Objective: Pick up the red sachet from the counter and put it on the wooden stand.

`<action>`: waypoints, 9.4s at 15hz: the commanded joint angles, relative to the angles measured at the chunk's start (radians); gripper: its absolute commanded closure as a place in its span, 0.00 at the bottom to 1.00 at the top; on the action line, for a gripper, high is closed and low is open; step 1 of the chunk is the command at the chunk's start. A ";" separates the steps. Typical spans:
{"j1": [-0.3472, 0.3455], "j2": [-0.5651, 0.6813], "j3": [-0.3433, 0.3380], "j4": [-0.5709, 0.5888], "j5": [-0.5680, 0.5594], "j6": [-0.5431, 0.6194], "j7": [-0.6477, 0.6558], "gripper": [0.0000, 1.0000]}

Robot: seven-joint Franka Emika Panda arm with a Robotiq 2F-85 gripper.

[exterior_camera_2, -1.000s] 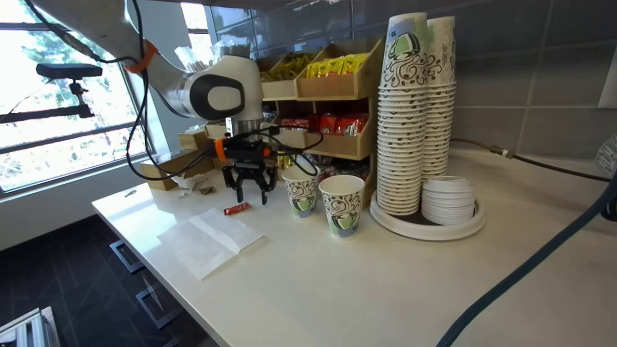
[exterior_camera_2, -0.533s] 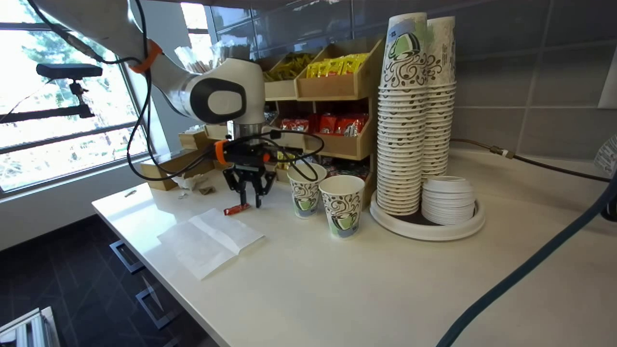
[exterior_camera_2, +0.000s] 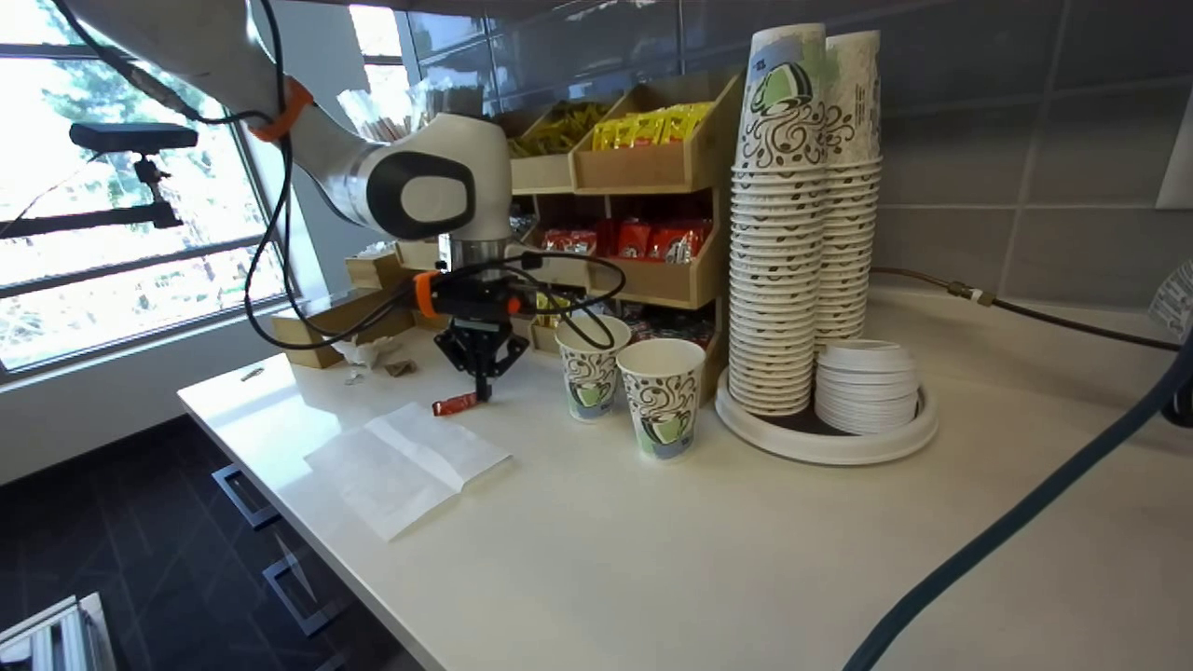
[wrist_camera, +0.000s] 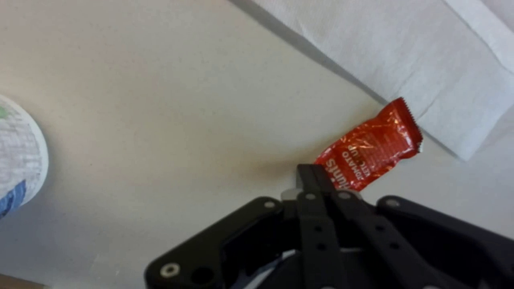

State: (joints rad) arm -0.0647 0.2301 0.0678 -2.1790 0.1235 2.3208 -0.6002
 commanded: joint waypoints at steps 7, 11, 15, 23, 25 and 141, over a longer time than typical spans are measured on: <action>0.017 -0.022 0.015 -0.006 -0.013 -0.020 0.001 0.53; 0.021 -0.012 0.014 -0.004 -0.014 -0.036 -0.001 0.26; 0.022 -0.009 0.014 -0.003 -0.017 -0.045 0.000 0.59; 0.031 -0.017 0.015 -0.004 -0.028 -0.063 0.010 1.00; 0.035 -0.029 0.016 -0.007 -0.031 -0.066 0.011 1.00; 0.175 -0.387 -0.142 -0.087 0.178 0.347 -0.664 0.00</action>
State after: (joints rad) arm 0.1615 -0.1029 -0.1175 -2.2492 0.3789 2.7336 -1.4265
